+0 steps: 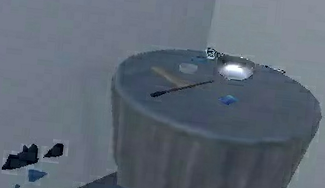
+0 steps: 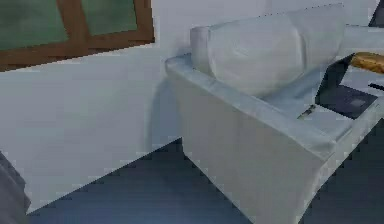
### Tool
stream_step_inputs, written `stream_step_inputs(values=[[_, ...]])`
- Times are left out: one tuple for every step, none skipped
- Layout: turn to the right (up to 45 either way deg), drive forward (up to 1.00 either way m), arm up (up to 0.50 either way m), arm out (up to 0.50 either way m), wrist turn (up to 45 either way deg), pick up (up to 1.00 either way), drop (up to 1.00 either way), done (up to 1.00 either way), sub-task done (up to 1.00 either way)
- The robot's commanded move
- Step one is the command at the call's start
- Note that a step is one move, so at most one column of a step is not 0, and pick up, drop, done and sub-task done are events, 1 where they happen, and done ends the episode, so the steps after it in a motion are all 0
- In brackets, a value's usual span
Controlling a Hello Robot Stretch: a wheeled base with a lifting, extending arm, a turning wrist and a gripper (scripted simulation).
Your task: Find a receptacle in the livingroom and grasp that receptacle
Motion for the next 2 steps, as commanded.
stream_step_inputs(values=[[-45.0,0.00,0.00,0.00,0.0,0.00,0.00,0.00,0.00],[-36.0,0.00,0.00,0.00,0.0,0.00,0.00,0.00,0.00]])
